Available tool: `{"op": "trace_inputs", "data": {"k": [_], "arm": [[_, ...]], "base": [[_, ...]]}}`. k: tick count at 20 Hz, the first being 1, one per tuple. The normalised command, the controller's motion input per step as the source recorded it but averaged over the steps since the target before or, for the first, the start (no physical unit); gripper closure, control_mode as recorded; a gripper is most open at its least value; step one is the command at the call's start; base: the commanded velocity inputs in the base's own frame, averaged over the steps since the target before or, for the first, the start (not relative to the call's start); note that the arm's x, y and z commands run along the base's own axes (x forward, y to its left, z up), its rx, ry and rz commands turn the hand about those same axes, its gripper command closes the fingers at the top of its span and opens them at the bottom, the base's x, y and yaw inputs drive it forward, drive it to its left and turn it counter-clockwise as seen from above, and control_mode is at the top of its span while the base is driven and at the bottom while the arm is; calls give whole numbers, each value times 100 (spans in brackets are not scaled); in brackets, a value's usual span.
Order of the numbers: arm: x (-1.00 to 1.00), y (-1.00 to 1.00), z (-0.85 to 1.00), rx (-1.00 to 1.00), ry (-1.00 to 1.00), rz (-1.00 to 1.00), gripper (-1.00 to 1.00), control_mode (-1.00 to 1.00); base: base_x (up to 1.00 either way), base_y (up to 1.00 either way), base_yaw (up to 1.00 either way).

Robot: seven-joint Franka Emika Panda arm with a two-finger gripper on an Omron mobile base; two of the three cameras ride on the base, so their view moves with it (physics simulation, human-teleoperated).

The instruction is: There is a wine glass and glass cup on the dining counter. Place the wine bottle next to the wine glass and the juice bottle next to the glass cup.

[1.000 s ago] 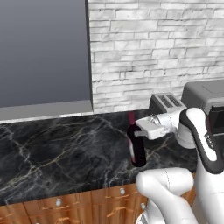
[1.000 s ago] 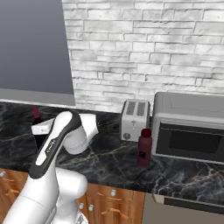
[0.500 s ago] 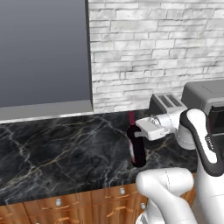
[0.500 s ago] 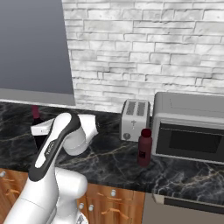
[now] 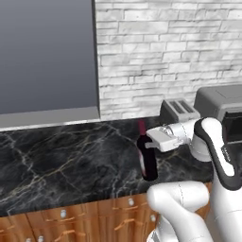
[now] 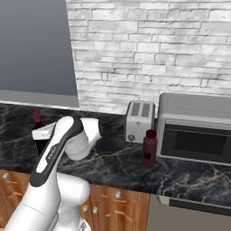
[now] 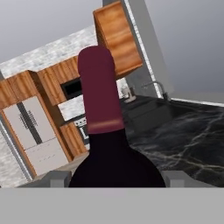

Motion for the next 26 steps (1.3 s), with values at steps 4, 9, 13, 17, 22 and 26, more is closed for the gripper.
{"op": "trace_inputs", "data": {"k": [4,9,13,17,22,26], "arm": [[0,0,0,0,0,0,100,100],[0,0,0,0,0,0,100,100],[0,0,0,0,0,0,100,100],[0,0,0,0,0,0,100,100],[0,0,0,0,0,0,100,100],[0,0,0,0,0,0,100,100]], "base": [[-51,12,0],[-57,16,8],[-42,9,53],[-29,2,80],[-16,0,97],[-8,0,100]]}}
